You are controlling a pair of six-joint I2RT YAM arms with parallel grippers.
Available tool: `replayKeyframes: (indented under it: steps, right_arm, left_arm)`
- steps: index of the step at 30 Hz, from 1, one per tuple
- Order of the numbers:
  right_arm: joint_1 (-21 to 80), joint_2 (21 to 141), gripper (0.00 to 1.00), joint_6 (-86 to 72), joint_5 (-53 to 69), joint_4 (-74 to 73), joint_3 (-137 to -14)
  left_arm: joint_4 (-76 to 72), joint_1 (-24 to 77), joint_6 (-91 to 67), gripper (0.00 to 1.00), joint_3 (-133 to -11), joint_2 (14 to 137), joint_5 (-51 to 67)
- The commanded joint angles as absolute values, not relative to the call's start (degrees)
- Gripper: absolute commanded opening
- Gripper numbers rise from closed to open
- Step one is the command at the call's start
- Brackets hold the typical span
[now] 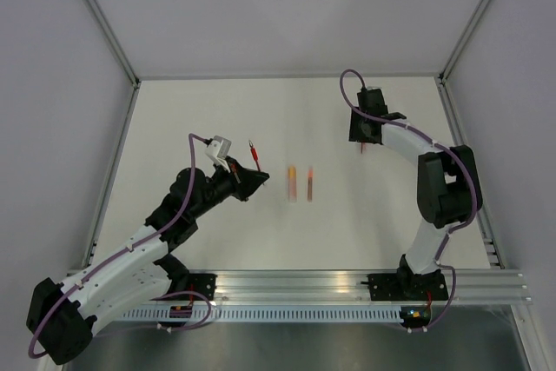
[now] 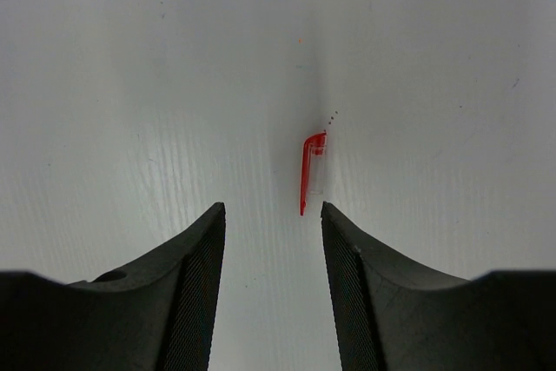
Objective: Insert the pens into the pen caps
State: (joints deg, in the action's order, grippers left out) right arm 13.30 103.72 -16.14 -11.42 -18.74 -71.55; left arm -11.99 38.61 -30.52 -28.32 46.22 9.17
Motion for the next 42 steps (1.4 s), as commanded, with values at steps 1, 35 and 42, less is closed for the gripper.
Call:
replayKeyframes:
  steps: [1,35,42]
  right_arm:
    - [12.5,105.7,0.53,-14.0,-12.7,-21.1,-74.9]
    - [9.2,117.2,0.17,-13.6,-9.7,-22.7,-77.7]
    - [9.3,116.5,0.02,-13.2,-8.7,-21.7,-76.2]
  left_arm:
    - [-12.1,38.6,-29.4,0.02,-28.2,46.1,9.1]
    - [-11.8,38.6,-29.5,0.02,-28.2,46.3,8.5]
    - [-11.7,38.6,-29.4,0.02,-28.2,46.6,8.2]
